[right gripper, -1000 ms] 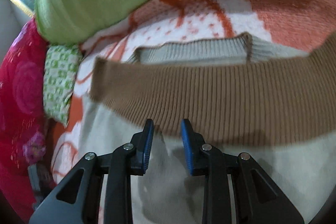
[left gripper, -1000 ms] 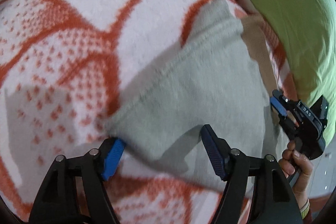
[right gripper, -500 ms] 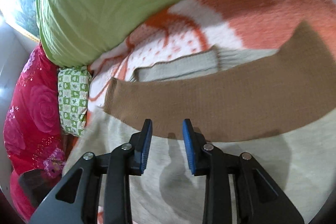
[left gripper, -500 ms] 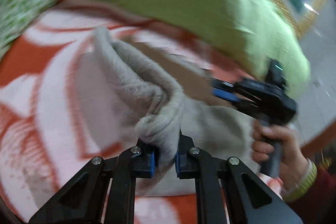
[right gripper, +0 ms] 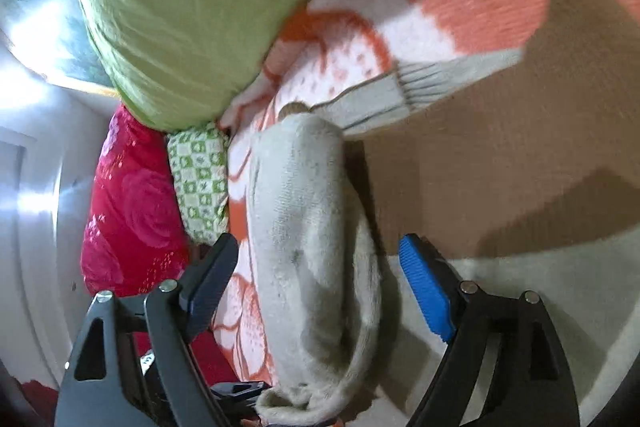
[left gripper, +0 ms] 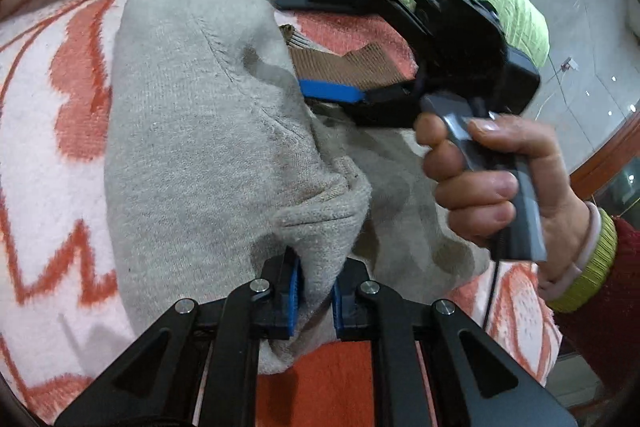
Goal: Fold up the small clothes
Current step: 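Grasp the sweater side edge with both grippers and fold it across the body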
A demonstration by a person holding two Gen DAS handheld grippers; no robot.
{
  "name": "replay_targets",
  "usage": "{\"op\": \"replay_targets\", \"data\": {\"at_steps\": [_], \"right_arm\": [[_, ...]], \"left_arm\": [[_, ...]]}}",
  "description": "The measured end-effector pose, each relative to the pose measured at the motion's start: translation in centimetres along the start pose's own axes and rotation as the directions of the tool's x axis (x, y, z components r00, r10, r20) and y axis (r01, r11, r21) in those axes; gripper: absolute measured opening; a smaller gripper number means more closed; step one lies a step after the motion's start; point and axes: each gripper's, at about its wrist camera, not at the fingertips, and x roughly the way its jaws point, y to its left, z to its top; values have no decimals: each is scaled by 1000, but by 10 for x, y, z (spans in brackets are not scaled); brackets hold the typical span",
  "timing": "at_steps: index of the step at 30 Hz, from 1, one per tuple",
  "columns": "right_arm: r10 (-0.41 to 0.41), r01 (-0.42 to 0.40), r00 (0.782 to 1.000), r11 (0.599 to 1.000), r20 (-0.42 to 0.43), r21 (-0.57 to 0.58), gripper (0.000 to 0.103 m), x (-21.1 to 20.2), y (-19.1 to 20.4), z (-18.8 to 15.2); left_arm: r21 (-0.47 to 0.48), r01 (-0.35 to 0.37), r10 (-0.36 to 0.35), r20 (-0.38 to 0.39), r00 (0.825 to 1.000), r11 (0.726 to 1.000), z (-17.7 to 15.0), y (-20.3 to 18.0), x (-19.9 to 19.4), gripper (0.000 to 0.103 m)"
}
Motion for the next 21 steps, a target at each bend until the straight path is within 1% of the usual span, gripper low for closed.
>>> {"op": "replay_targets", "data": {"at_steps": [1, 2, 4, 5, 6, 7, 8, 9, 10, 12, 14, 15, 16, 17, 19, 21], "right_arm": [[15, -16, 1000, 1000, -6, -26, 81, 8, 6, 3], [17, -18, 1000, 999, -14, -40, 77, 16, 10, 5], [-9, 6, 998, 998, -54, -55, 72, 36, 17, 10], [-43, 38, 996, 997, -77, -64, 59, 46, 18, 11], [-74, 66, 992, 995, -99, -79, 44, 55, 19, 11], [-100, 90, 989, 992, -113, -91, 34, 64, 22, 12], [-115, 103, 987, 989, -109, -105, 22, 65, 25, 12], [-120, 108, 989, 986, -92, -124, 21, 61, 31, 11], [-94, 85, 994, 984, -52, -156, 21, 48, 43, 10], [-34, 36, 999, 978, 12, -207, 20, 16, 64, 7], [-27, 45, 997, 965, 70, -260, 20, -20, 78, 0], [-18, 46, 994, 963, 105, -265, 20, -42, 79, -3], [-23, 56, 991, 964, 130, -258, 20, -57, 77, -4], [-44, 83, 987, 964, 155, -251, 20, -73, 72, -6], [-112, 156, 975, 962, 194, -225, 20, -100, 51, -9], [-166, 204, 962, 965, 218, -164, 20, -118, 24, -12]], "left_arm": [[2, 1, -1, -1, 1000, 1000, 0, 2, -1, 11], [3, 1, -1, 0, 1000, 1000, 1, 3, -3, 11], [4, 2, -2, 2, 1000, 1000, -3, 8, -12, 11], [5, 0, 0, 2, 1000, 1000, -3, 7, -14, 11], [7, -6, 6, 1, 1000, 1000, -2, 7, -15, 11], [8, -14, 14, 1, 1000, 1000, 0, 7, -16, 11], [12, -16, 16, 4, 1000, 1000, 2, 6, -18, 11], [20, -13, 13, 11, 1000, 1000, 4, 3, -22, 11], [31, -6, 5, 19, 1000, 1000, 4, -1, -28, 11], [63, 41, -43, 37, 998, 997, 10, -17, -39, 11], [107, 84, -89, 41, 995, 991, 14, -38, -41, 11], [131, 100, -106, 40, 994, 986, 16, -49, -39, 11], [152, 120, -126, 32, 992, 981, 16, -61, -34, 11], [164, 134, -139, 20, 990, 977, 17, -68, -29, 11], [192, 156, -158, -6, 987, 969, 15, -82, -15, 12], [216, 170, -164, -46, 985, 962, 11, -92, 3, 12]]}}
